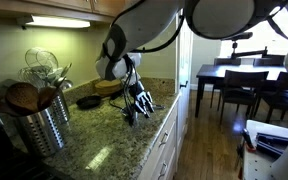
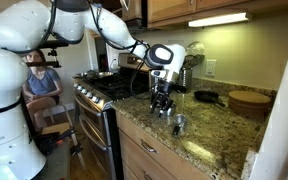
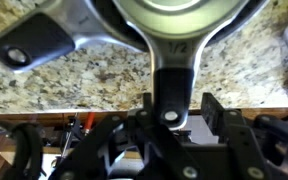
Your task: Unstack the silver measuring cups
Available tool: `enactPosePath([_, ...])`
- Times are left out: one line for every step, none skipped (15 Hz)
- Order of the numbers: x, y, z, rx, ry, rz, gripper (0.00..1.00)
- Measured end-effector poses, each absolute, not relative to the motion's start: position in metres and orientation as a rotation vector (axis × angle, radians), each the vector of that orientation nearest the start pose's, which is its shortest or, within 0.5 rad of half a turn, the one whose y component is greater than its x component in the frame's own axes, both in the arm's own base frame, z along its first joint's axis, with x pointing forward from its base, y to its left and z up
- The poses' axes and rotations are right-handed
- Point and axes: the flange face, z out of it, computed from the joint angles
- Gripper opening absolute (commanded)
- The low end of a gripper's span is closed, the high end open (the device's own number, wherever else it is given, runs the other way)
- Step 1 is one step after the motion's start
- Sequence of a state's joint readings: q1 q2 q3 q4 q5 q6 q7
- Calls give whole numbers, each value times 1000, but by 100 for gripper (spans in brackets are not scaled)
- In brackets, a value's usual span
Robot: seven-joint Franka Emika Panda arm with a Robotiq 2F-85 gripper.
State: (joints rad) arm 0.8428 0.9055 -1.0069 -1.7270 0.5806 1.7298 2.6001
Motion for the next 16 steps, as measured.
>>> enactPosePath([607,3,214,-286,3596,-121,87])
enactPosePath([607,3,214,-286,3595,-121,92])
enactPosePath([607,3,214,-286,3595,-121,99])
enactPosePath([607,3,214,-286,3594,-122,99])
enactPosePath([608,3,214,-287,3591,-124,100])
enactPosePath([608,3,214,-287,3586,-128,100])
enactPosePath([609,2,215,-288,3579,-134,100])
enactPosePath([610,2,216,-287,3572,-140,100])
enactPosePath([611,1,217,-286,3566,-145,100])
enactPosePath([612,0,217,-285,3561,-148,100])
enactPosePath([613,0,218,-284,3557,-151,100])
enactPosePath([613,0,219,-283,3553,-151,100])
enactPosePath([614,0,219,-282,3550,-150,100])
enactPosePath([614,0,219,-282,3549,-148,100])
enactPosePath([614,0,219,-281,3547,-145,100])
enactPosePath([615,1,220,-281,3546,-143,100])
